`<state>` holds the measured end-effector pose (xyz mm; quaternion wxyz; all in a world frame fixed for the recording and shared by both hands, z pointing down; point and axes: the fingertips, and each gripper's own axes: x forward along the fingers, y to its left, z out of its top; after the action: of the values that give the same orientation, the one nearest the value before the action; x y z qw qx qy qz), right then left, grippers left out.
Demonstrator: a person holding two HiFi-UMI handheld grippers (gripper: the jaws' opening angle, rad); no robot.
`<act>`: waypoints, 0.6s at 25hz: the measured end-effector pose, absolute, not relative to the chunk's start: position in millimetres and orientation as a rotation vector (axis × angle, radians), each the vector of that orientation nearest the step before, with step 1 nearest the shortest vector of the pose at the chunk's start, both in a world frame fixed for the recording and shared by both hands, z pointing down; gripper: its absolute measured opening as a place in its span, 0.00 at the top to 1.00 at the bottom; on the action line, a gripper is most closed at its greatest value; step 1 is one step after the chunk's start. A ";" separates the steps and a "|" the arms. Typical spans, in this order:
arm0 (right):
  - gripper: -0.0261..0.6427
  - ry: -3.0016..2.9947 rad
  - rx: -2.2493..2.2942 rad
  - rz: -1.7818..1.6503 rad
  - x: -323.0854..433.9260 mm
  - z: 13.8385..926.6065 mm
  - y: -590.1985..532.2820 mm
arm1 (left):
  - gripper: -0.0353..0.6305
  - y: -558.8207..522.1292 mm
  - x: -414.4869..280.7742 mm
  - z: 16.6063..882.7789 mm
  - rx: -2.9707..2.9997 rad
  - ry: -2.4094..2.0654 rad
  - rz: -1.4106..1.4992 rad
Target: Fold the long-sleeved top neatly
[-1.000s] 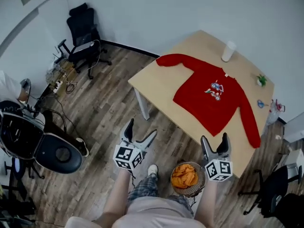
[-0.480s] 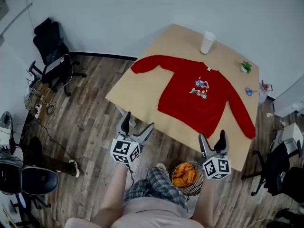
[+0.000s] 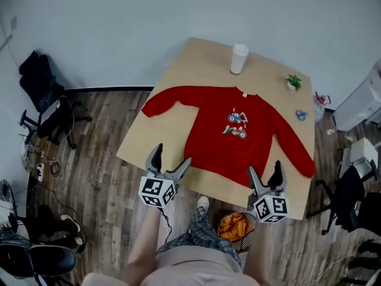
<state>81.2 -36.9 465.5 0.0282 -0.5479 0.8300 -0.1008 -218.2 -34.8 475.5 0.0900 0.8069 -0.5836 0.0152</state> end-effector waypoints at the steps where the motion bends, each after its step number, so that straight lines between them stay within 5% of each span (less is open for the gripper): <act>1: 0.25 2.558 -1.702 -0.312 83.1 464.9 -46.7 | 0.26 -47.0 -215.8 475.1 2.403 -1.730 0.048; 15: 0.25 2.466 -1.816 -0.331 115.8 463.9 -145.3 | 0.26 -154.4 -188.5 463.5 2.463 -1.670 0.051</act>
<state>115.8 -145.3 463.9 0.0309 -0.5893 0.8002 -0.1073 -188.5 -154.4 463.5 0.0828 0.8247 -0.5592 0.0170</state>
